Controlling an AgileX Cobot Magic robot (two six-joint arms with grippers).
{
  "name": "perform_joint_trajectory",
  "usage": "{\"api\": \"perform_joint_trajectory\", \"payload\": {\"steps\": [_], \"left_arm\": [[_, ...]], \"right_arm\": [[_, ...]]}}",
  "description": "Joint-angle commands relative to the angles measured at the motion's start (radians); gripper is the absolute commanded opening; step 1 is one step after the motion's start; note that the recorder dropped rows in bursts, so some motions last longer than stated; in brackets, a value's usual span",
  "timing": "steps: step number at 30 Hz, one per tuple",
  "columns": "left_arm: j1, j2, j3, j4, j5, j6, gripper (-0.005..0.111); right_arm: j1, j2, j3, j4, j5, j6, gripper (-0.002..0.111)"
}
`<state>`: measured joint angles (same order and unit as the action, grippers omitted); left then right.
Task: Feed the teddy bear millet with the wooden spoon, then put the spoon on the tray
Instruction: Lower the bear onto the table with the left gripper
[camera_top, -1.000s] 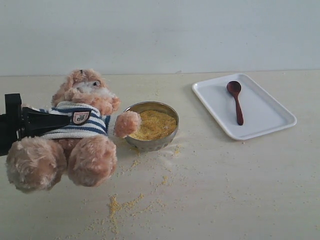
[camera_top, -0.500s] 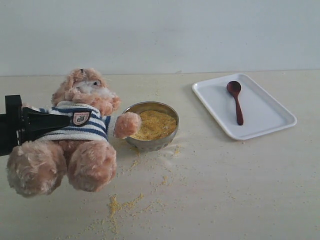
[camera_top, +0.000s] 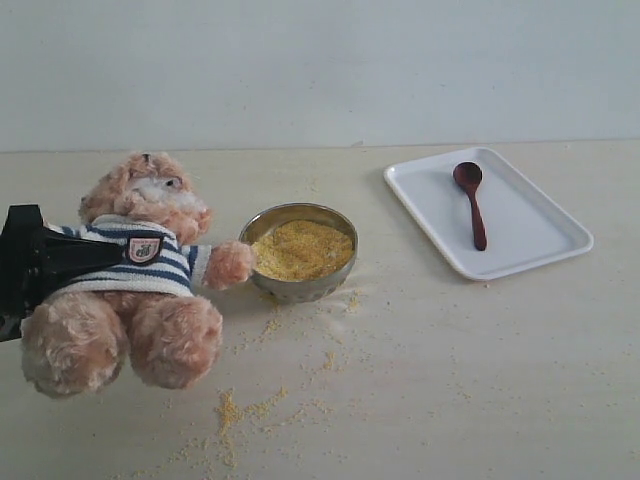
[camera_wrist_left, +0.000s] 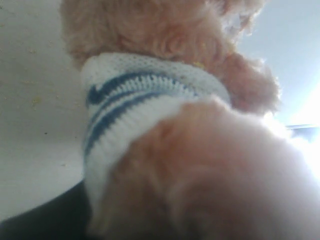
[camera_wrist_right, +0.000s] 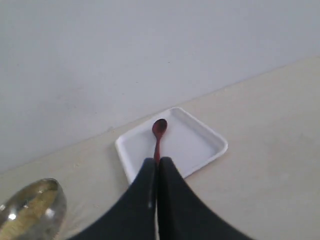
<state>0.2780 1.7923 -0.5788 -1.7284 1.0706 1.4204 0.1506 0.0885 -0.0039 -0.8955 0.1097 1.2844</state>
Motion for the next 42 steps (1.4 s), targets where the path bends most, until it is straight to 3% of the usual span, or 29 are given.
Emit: {"api": "perform_joint_trajectory", "payload": {"steps": [1, 3, 20, 34, 42], "left_arm": [[0.0, -0.001, -0.004, -0.016, 0.018, 0.027, 0.005], [0.0, -0.001, -0.004, -0.016, 0.018, 0.027, 0.005], [0.0, -0.001, -0.004, -0.016, -0.078, 0.234, 0.005], [0.0, -0.001, -0.004, 0.01, -0.225, 0.236, 0.005], [0.0, -0.001, -0.004, 0.015, -0.235, 0.236, 0.005]], "right_arm": [[-0.002, -0.009, 0.004, 0.624, 0.092, -0.003, 0.0], [-0.002, -0.009, 0.004, 0.748, 0.155, -0.003, 0.0], [-0.002, -0.076, 0.004, 0.748, 0.164, -0.003, 0.0], [-0.002, -0.088, 0.004, 0.748, 0.164, -0.003, 0.0], [-0.002, -0.088, 0.004, 0.748, 0.164, -0.003, 0.0]]}}
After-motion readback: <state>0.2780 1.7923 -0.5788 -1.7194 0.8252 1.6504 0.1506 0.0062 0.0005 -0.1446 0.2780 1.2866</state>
